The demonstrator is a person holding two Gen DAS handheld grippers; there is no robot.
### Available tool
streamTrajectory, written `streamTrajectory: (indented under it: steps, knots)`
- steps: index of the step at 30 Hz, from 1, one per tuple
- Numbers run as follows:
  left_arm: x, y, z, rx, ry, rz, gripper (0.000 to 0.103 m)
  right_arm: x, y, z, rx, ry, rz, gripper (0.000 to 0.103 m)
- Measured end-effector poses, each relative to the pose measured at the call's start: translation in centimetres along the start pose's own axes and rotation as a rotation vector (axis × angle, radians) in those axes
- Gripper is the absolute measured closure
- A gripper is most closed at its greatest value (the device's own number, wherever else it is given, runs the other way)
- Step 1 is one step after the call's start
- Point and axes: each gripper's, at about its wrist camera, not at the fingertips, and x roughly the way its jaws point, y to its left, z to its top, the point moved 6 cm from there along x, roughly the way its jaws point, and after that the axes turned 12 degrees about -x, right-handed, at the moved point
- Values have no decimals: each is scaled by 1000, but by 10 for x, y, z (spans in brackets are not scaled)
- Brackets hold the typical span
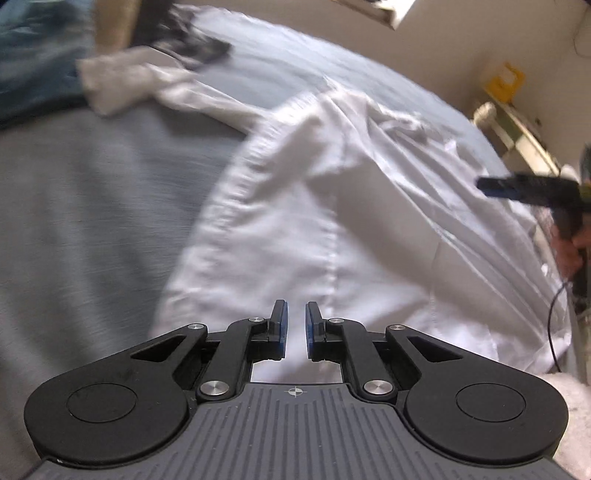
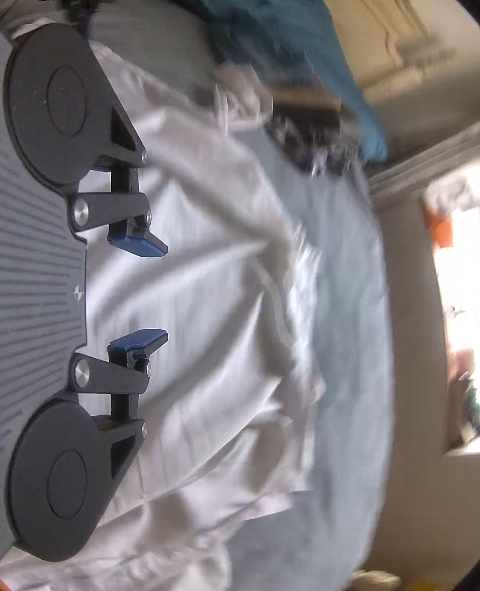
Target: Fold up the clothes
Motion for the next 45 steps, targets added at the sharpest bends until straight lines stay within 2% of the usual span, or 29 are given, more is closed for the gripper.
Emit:
streamTrajectory:
  steps: [6, 10, 21, 22, 28, 29, 32, 35, 39, 40, 43, 45]
  knots:
    - [25, -6, -7, 78, -26, 23, 94, 68, -40, -10, -8, 129, -246, 64]
    - [22, 2, -2, 49, -37, -7, 94, 85, -82, 2, 43, 79, -362, 64]
    - [20, 26, 9, -73, -102, -106, 94, 63, -99, 55, 65, 33, -408, 64]
    - [21, 28, 10, -89, -104, -117, 94, 65, -96, 59, 59, 35, -397, 64]
    - [22, 30, 13, -129, -111, -140, 94, 125, -23, 66, -91, 135, -122, 64]
    - [23, 29, 13, -131, -113, -139, 94, 135, -18, 69, -100, 139, -101, 64]
    - [24, 28, 13, -121, -119, -134, 94, 163, -43, 90, -18, 77, -203, 64]
    - [24, 28, 13, -119, -125, -132, 94, 173, -82, 109, 143, 50, -286, 64]
    - [24, 29, 13, -127, -125, -135, 94, 150, -106, 113, 283, 26, -294, 65]
    - [24, 29, 13, -128, -125, -135, 94, 137, -104, 111, 295, 21, -257, 65]
    - [24, 30, 13, -134, -125, -137, 94, 92, -86, 98, 302, 55, -44, 65]
    - [24, 30, 13, -138, -125, -139, 94, 60, -66, 83, 283, 111, 90, 64]
